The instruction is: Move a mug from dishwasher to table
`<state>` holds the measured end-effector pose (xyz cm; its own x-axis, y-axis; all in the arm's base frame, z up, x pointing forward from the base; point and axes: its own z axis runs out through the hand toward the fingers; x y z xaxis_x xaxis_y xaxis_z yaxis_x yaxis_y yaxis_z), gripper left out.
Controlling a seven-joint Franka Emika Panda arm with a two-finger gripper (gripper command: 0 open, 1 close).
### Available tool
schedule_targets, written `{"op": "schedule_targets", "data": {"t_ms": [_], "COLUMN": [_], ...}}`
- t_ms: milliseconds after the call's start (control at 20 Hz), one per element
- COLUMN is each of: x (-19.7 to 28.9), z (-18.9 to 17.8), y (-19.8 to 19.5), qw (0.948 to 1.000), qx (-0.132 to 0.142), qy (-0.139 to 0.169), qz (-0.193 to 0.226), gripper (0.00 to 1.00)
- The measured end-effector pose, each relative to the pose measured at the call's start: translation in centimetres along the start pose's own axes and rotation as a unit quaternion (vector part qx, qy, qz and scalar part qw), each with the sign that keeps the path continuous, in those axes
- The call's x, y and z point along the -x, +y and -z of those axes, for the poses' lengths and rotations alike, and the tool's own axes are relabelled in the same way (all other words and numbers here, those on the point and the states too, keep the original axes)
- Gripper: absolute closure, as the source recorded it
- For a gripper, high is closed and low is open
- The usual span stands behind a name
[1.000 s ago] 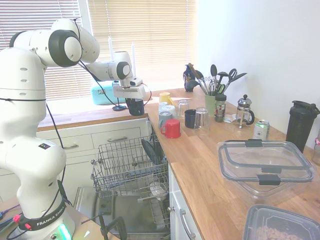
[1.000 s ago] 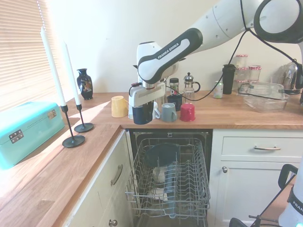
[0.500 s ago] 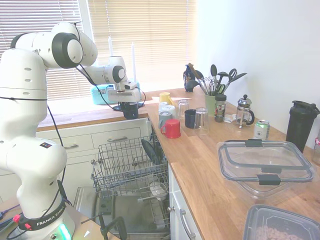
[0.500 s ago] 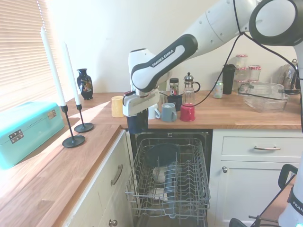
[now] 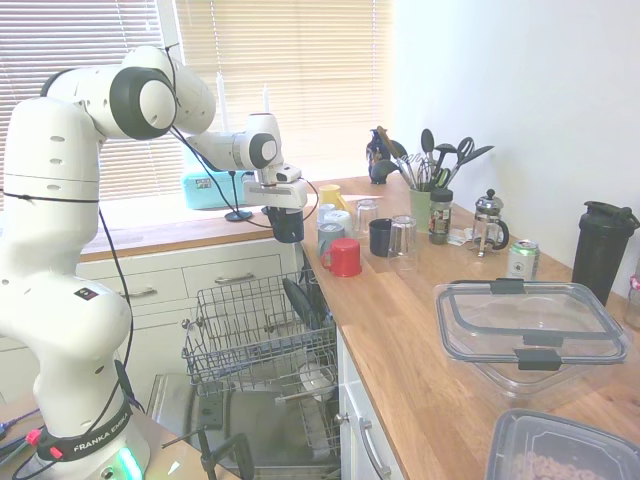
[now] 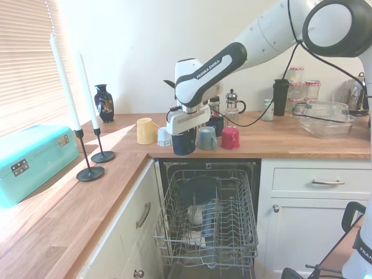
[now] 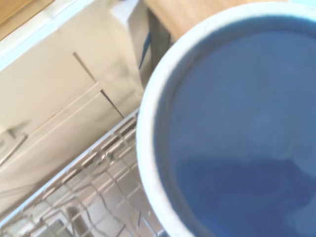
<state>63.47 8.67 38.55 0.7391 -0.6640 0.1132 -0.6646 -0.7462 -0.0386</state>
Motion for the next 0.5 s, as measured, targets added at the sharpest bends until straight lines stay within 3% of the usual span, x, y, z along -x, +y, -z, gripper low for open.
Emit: {"op": "schedule_targets", "data": {"t_ms": [500], "x": [-5.3], "z": [-0.5], "y": [-2.4], "qw": [0.9999], "qx": [0.008], "qy": [-0.007], "qz": [-0.012], "gripper": [1.00]}}
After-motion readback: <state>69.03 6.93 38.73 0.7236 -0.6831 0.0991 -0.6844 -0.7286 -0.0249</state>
